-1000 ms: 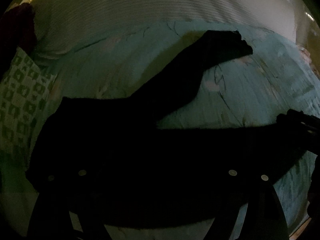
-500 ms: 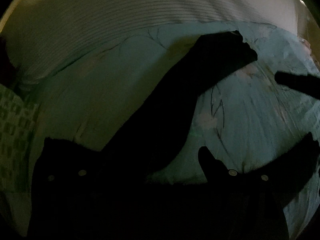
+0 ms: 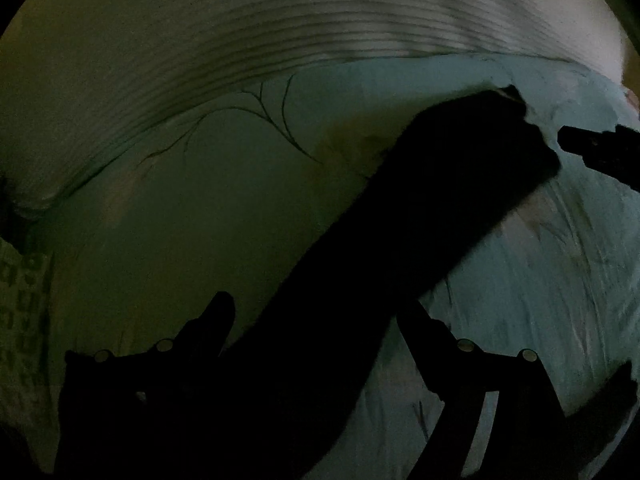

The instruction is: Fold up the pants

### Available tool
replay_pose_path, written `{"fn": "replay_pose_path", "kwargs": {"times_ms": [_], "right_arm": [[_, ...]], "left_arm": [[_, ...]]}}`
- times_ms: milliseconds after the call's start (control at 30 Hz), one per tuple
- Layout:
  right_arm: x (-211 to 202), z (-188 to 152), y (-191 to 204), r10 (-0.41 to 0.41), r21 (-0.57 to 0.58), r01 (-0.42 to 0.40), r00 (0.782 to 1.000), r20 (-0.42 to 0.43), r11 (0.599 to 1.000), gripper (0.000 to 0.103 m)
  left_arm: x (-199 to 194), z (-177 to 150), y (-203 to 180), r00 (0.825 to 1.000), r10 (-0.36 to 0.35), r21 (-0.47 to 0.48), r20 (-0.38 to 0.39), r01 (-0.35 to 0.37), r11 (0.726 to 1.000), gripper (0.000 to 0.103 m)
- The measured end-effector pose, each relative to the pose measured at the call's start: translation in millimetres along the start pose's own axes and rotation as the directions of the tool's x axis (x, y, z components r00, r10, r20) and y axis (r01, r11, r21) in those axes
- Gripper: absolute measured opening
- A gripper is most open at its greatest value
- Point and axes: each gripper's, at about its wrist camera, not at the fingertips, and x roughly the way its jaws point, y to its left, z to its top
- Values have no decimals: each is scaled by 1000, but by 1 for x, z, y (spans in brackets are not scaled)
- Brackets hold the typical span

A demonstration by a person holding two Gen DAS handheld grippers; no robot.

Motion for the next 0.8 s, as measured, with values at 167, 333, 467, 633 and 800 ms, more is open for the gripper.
{"fn": "replay_pose_path", "kwargs": {"times_ms": [167, 333, 467, 633, 800], "right_arm": [[28, 22, 2, -6, -85, 4, 1000, -22, 996, 67], [51, 43, 0, 15, -129, -19, 999, -30, 992, 60], [58, 49, 5, 71, -172, -77, 997, -43, 982, 28], [33, 46, 3, 145, -199, -145, 989, -13, 969, 3], [-15, 35, -11, 218, -235, -209, 976, 15, 949, 3]], "left_arm": [[20, 26, 8, 1000, -16, -16, -24, 16, 1000, 83], [33, 39, 22, 992, -118, -38, -52, 116, 992, 57], [37, 42, 31, 972, -227, -54, -66, 224, 973, 27], [19, 45, 43, 959, -282, -24, -40, 281, 959, 10], [-18, 38, 51, 933, -361, 22, -6, 361, 932, 8]]}}
